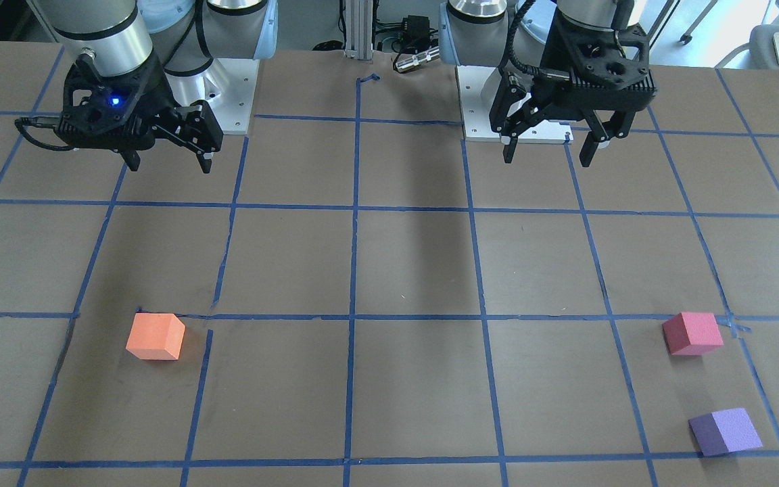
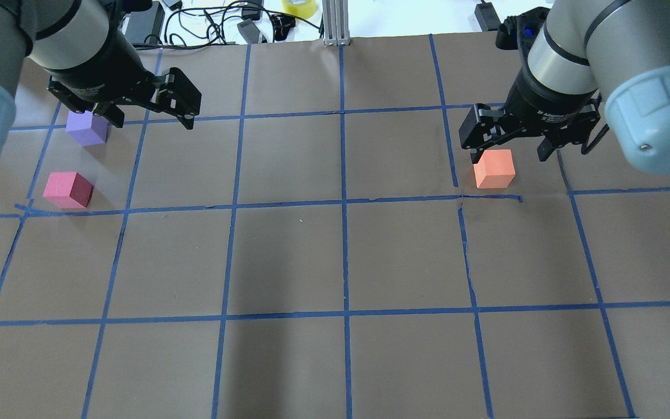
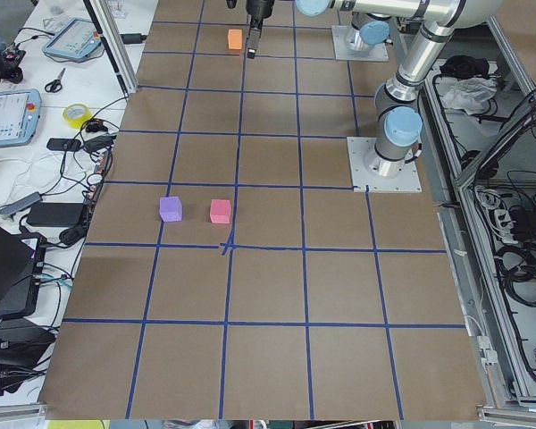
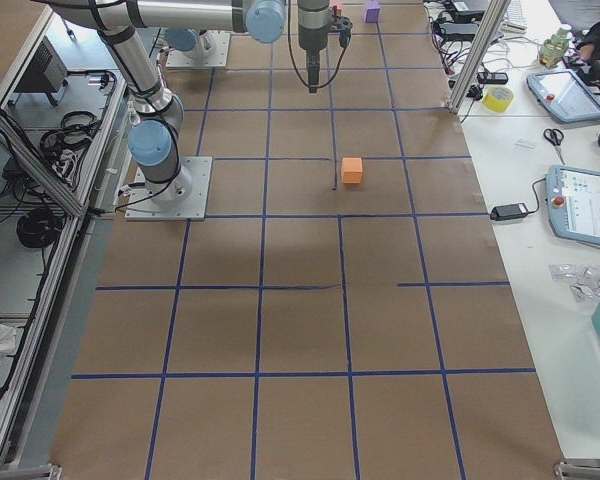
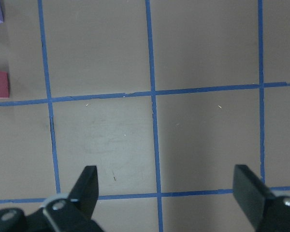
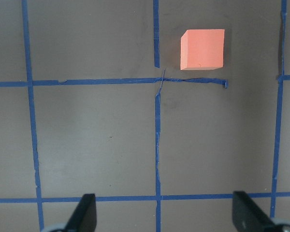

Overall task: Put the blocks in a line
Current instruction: 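Lower the right gripper over the orange cube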

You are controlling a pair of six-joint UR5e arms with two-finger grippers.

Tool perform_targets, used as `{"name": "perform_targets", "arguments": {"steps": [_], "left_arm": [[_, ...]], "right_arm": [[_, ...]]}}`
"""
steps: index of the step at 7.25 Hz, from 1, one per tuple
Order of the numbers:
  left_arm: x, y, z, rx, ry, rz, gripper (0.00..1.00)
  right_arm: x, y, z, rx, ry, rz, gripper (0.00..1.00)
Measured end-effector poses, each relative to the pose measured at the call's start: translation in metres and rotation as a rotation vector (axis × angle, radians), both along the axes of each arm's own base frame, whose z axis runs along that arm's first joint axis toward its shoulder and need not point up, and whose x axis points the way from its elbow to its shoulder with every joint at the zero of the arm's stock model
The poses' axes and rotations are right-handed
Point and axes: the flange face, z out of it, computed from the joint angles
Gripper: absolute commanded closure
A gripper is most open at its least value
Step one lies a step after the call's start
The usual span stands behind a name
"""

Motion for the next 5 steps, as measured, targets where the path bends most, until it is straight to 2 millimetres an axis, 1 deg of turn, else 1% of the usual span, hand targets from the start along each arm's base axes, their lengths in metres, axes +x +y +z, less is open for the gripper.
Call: {"name": "perform_targets", "arguments": {"steps": [1,2,3,5], "left_arm": [[0.001,-0.012,0.003,-0.053,0.002,0.001,0.00],[0.001,-0.020,0.003,-0.077,0.002,0.001,0.00],[0.001,-0.023,0.002,-0.074,-0.001,0.001,0.00],[0.002,-0.028,0.002,-0.055,-0.008,0.003,0.00]], "right_arm": [[-0.002,-0.008,-0.017,0.036,0.013,0.002,0.00],[-0.005,-0.018,-0.031,0.051,0.032,-0.002,0.00],[-0.010,-0.036,-0.046,0.033,0.041,-0.007,0.00],[-0.016,-0.077,-0.088,-0.015,0.040,0.005,0.00]]}}
